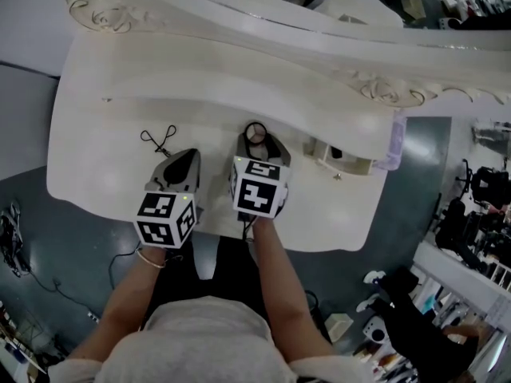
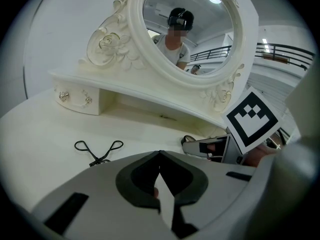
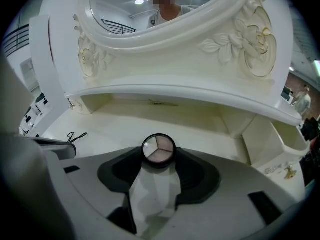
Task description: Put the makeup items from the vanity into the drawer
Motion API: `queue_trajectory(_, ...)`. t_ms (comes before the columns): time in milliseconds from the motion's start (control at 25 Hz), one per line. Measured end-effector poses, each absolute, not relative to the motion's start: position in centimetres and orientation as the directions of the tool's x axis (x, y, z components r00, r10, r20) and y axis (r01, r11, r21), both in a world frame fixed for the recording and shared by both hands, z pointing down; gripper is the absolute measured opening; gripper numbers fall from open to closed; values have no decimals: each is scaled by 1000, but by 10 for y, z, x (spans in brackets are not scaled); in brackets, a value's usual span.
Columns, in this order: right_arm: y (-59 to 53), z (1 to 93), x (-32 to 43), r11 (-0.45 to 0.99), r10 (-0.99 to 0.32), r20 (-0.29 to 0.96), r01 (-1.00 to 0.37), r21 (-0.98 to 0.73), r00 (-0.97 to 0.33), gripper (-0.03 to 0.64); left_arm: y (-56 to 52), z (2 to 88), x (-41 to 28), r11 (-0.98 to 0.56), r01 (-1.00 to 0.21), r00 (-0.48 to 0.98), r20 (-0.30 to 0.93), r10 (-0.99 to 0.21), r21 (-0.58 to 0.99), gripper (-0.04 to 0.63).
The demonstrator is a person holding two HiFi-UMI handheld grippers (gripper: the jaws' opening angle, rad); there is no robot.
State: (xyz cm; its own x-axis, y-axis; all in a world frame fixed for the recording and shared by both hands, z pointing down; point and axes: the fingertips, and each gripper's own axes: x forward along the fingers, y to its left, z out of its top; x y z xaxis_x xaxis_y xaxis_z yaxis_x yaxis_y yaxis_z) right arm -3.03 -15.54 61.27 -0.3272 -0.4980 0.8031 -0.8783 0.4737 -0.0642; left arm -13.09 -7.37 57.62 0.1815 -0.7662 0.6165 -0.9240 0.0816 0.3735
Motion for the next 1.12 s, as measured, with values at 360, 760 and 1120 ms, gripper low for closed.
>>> queue_trajectory(360, -144, 610, -31, 470, -500, 796, -879, -81, -341, 216, -63, 572, -131, 78, -929, 176, 615, -768, 363, 3)
queue_trajectory(760, -128, 589, -23, 454, -525, 771, -885, -106, -361, 216, -56, 560, -144, 89, -935, 147, 604, -783, 343, 3)
queue_trajectory(1120, -116, 558, -3, 409, -572, 743, -906, -110, -348, 216, -61, 536, -126, 6, -941, 201, 572, -795, 339, 3)
